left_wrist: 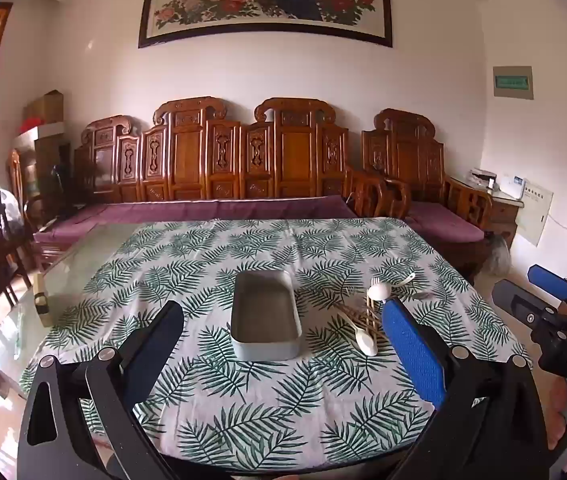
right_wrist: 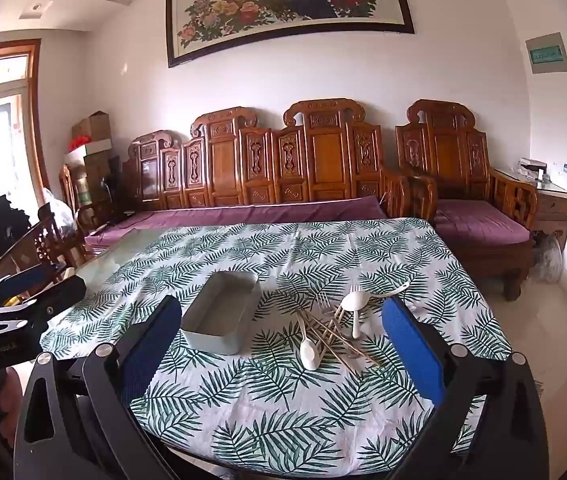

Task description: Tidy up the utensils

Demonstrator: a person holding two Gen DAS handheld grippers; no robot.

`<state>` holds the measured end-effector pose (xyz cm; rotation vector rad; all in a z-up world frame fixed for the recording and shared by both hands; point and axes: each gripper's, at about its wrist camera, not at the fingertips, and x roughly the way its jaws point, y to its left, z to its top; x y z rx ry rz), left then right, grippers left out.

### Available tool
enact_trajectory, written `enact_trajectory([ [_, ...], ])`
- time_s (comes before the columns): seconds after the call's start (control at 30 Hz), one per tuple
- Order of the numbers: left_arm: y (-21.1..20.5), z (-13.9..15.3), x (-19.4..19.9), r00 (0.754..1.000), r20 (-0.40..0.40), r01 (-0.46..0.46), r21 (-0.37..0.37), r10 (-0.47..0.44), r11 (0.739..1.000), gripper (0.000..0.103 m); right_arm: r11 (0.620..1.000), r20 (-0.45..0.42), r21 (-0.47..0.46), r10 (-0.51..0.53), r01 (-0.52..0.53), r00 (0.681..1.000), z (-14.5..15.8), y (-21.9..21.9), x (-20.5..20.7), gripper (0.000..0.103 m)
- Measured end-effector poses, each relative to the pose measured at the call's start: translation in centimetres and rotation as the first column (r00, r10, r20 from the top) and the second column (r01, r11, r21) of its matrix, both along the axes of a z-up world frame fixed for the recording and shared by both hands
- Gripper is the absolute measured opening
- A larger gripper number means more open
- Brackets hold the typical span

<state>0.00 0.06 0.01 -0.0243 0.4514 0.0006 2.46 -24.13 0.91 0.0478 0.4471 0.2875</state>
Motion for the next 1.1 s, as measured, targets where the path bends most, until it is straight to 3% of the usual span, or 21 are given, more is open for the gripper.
enact_trajectory([
  [1.1, -0.7, 0.9, -0.5, 1.000, 0.018, 0.011, 0.006, -0.011, 1.000, 0.096, 1.000, -0.006, 0.006, 0.000, 0.000, 1.000, -0.2, -0.1, 0.0, 0.101],
])
